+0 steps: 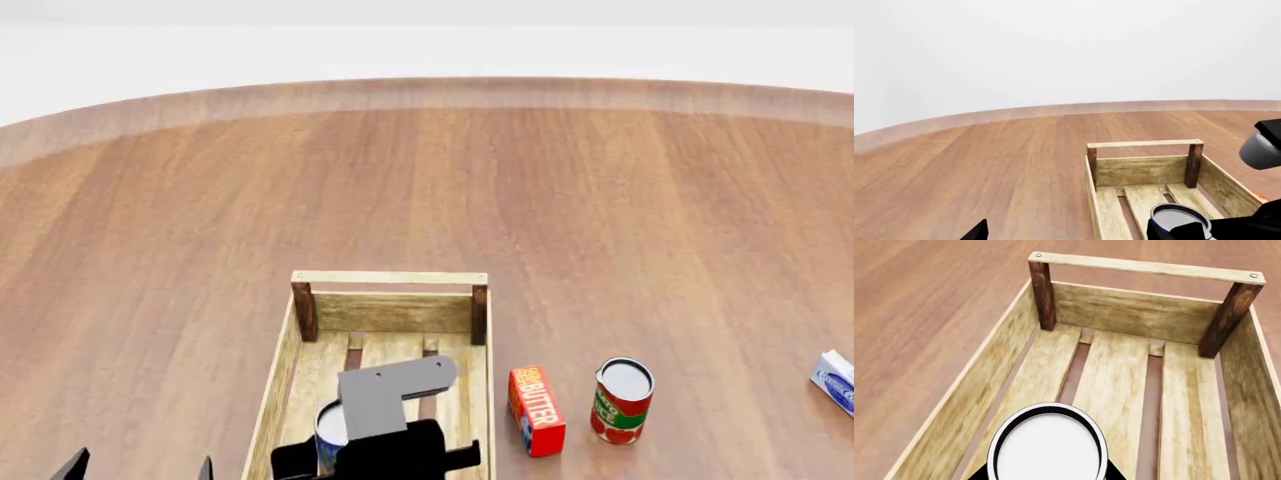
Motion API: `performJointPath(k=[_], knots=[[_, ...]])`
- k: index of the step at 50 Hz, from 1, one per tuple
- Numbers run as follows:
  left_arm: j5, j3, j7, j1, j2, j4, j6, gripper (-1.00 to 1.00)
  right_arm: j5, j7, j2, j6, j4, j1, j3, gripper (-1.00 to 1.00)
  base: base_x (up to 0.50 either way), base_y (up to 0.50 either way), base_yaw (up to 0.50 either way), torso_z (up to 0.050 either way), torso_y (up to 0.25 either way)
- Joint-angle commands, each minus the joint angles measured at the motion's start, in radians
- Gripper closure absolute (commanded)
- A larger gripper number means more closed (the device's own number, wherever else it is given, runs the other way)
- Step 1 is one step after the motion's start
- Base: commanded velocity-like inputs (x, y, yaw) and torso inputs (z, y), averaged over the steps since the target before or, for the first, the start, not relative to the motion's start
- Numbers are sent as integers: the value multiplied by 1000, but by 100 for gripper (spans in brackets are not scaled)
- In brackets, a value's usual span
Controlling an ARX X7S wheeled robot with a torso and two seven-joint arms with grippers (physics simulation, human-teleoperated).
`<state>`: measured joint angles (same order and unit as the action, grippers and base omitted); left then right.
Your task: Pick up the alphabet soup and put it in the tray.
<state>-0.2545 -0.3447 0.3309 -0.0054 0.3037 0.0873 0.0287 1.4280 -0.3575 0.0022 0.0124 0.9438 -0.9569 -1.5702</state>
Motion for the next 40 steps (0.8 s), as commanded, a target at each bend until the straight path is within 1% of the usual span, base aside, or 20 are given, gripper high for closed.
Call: performJointPath(k=[1,8,40], knots=[[-2,-2,4,0,3,1,1,-100,-34,9,-2,-27,-3,-11,14,100,0,0,0,0,0],[-3,-4,5,-2,4,1,1,-100,-22,2,-2,-65,-3,-16,11,100,0,0,0,0,0],[-6,-11,16,2,13,9,4,-100,-18,9,-2,-93,9,-12,12,100,0,0,0,0,0]])
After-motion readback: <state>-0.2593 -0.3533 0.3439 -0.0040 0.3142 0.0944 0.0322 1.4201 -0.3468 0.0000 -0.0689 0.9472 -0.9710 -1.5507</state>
